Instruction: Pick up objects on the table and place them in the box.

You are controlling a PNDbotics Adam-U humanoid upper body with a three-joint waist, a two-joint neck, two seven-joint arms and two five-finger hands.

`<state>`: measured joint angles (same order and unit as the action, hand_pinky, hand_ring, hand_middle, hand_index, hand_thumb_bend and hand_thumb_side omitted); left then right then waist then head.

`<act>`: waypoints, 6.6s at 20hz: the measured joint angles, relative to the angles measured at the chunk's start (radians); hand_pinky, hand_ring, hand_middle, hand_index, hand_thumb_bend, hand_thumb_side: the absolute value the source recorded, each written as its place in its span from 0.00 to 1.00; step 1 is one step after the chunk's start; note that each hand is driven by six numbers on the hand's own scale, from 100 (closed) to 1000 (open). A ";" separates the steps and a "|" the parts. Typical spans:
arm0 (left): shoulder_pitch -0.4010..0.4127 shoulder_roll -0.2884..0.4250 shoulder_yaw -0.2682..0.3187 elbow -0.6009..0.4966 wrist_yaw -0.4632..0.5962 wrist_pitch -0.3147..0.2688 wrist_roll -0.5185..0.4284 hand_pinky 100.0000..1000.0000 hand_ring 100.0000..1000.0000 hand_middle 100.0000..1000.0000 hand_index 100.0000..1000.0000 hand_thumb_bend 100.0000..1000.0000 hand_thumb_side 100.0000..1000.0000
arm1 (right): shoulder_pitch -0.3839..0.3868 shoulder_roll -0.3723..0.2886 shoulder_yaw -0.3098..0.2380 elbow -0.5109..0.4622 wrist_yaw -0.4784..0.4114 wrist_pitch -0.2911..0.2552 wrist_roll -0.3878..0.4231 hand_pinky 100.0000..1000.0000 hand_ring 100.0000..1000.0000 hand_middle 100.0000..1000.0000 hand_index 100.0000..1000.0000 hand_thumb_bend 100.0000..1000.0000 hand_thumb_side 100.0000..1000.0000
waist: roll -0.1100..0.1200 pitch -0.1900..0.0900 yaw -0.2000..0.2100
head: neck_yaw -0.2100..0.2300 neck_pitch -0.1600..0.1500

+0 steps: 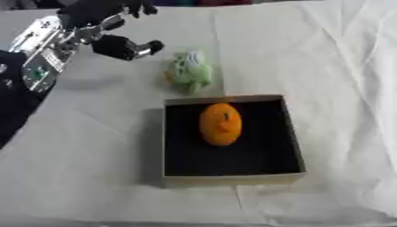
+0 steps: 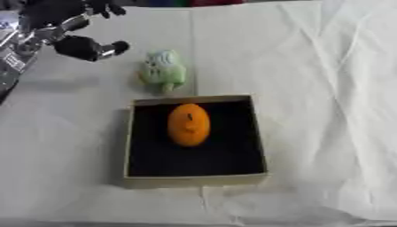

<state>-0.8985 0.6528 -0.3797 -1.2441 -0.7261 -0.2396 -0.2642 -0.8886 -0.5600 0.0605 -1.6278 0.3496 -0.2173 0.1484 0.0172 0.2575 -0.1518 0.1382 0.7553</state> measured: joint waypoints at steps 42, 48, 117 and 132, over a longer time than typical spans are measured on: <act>-0.074 -0.191 0.040 0.230 -0.190 -0.025 -0.273 0.65 0.55 0.54 0.69 0.17 0.55 | 0.033 0.048 -0.034 0.006 0.008 0.053 -0.147 0.83 0.86 0.74 0.79 0.00 0.80 | 0.008 0.021 -0.039 | 0.010 -0.001; -0.069 -0.195 0.046 0.233 -0.173 -0.022 -0.245 0.61 0.47 0.49 0.64 0.00 0.46 | 0.045 0.052 -0.044 0.005 0.000 0.061 -0.152 0.83 0.87 0.74 0.79 0.00 0.80 | 0.008 0.021 -0.038 | 0.012 0.000; 0.143 -0.139 -0.180 -0.482 -0.229 -0.026 -0.302 0.80 0.77 0.77 0.89 0.74 0.81 | 0.071 0.071 -0.072 0.001 0.004 0.082 -0.162 0.84 0.86 0.74 0.79 0.00 0.79 | 0.007 -0.012 0.001 | -0.009 0.009; 0.149 -0.106 -0.082 -0.641 -0.119 0.084 -0.260 0.75 0.71 0.73 0.87 0.51 0.78 | 0.079 0.072 -0.073 0.001 0.004 0.086 -0.157 0.83 0.86 0.74 0.79 0.00 0.80 | 0.006 -0.024 0.016 | -0.010 0.009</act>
<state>-0.7497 0.5469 -0.4612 -1.8854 -0.8455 -0.1552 -0.5243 -0.8094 -0.4883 -0.0122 -1.6270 0.3538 -0.1311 -0.0091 0.0227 0.2333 -0.1362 0.1280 0.7645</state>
